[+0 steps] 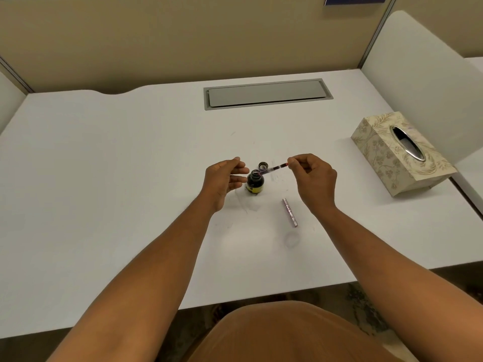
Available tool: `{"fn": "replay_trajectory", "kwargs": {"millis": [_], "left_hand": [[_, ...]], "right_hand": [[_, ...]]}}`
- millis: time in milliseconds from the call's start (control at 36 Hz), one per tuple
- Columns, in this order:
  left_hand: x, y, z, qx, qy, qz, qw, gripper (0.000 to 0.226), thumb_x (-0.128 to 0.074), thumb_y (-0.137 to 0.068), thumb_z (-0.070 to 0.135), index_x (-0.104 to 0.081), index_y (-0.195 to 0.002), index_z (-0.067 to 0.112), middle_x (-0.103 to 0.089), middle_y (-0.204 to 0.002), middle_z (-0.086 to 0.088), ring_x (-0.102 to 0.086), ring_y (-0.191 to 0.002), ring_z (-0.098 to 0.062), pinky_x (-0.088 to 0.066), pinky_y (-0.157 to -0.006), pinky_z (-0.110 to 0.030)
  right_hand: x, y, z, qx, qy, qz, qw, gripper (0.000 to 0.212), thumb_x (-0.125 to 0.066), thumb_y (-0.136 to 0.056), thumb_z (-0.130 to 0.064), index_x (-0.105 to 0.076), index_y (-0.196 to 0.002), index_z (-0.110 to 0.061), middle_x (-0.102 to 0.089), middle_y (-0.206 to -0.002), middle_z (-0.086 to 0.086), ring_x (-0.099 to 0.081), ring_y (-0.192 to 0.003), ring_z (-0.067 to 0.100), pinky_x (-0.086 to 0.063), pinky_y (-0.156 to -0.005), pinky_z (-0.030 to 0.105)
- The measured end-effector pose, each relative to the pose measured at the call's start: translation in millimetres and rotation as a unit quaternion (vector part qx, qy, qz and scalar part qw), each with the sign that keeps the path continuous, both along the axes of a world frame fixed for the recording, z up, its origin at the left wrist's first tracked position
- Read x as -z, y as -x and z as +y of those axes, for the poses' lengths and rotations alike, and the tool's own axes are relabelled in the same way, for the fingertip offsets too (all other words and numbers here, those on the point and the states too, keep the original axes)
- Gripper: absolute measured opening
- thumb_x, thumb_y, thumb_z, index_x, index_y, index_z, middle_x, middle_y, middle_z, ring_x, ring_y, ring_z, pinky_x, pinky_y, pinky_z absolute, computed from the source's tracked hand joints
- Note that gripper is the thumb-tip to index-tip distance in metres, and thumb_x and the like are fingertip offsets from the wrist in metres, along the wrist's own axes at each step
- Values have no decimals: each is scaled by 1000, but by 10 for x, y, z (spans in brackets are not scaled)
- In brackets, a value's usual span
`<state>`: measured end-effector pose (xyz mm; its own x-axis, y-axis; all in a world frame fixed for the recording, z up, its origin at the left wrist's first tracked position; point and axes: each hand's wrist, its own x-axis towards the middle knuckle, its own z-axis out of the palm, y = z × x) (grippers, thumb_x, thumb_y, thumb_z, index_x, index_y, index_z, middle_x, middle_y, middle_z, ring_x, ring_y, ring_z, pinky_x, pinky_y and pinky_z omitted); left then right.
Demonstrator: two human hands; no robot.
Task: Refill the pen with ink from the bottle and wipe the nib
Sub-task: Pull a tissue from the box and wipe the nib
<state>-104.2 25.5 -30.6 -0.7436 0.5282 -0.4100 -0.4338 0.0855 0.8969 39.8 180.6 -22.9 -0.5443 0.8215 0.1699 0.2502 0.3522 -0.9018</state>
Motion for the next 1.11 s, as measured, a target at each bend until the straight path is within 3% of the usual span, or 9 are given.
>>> {"fn": "replay_trajectory", "kwargs": {"millis": [222, 472, 639, 806, 917, 1028, 1111], "left_hand": [[-19, 24, -17, 13, 10, 27, 1000, 20, -63, -96, 28, -71, -93, 10, -77, -85, -4, -68, -69, -18, -53, -63, -23], [-255, 76, 193, 74, 20, 141, 987, 17, -62, -96, 19, -74, -102, 9, -78, -98, -6, -70, -91, -15, -58, -82, -30], [-395, 118, 369, 106, 26, 182, 977, 18, -62, -96, 19, -75, -105, 11, -77, -100, -1, -66, -97, -14, -54, -86, -29], [-479, 75, 563, 213, 55, 176, 959, 23, -67, -93, 25, -75, -110, 13, -75, -110, 1, -64, -110, -20, -53, -85, -29], [-481, 9, 663, 265, 45, 157, 950, 26, -66, -94, 28, -74, -113, 13, -76, -108, -1, -66, -100, -19, -53, -93, -40], [-516, -69, 750, 281, 36, 156, 946, 29, -65, -95, 32, -74, -114, 13, -77, -108, 1, -69, -96, -13, -52, -78, -26], [-523, -115, 818, 285, 22, 155, 946, 30, -65, -95, 34, -73, -115, 13, -77, -107, 0, -71, -99, -15, -55, -81, -26]], "right_hand": [[0, 3, -19, -1, 7, -8, 1000, 14, -68, -90, -30, -76, -91, -18, -73, -80, -9, -65, -75, 2, -46, -67, 10], [-288, 99, 97, -31, -44, -18, 998, 15, -66, -91, -31, -76, -94, -20, -72, -82, -12, -66, -81, 5, -51, -75, 18], [-538, 195, 261, -90, -139, -74, 983, 21, -61, -95, -28, -76, -105, -15, -75, -96, -5, -64, -85, 6, -38, -74, 1], [-800, 297, 417, -144, -217, -132, 957, 26, -57, -98, -27, -74, -112, -13, -74, -111, 1, -66, -103, 15, -45, -90, 23], [-915, 367, 540, -164, -225, -160, 947, 25, -57, -98, -27, -75, -109, -15, -74, -110, -1, -66, -101, 15, -47, -89, 27], [-989, 389, 642, -191, -215, -195, 938, 25, -57, -98, -24, -74, -113, -13, -73, -116, 0, -64, -105, 15, -46, -90, 26], [-993, 387, 713, -202, -211, -217, 931, 24, -58, -98, -25, -74, -112, -13, -72, -116, 0, -63, -103, 13, -44, -86, 23]]}}
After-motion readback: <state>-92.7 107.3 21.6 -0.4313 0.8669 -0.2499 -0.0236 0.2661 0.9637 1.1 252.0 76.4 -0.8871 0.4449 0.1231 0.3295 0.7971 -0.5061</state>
